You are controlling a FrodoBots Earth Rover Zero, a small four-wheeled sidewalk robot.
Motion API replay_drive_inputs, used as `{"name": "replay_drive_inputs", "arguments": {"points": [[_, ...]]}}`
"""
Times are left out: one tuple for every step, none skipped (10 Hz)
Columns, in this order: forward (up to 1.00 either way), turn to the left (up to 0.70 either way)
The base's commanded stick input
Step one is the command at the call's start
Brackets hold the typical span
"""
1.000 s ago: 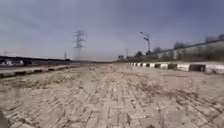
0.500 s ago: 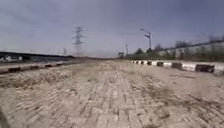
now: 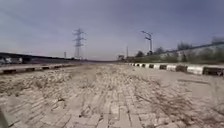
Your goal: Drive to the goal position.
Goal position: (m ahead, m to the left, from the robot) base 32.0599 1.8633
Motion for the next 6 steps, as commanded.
{"name": "replay_drive_inputs", "arguments": {"points": [[1.00, 0.00], [1.00, 0.00], [1.00, 0.00], [1.00, 0.00], [1.00, 0.00], [1.00, 0.00]]}}
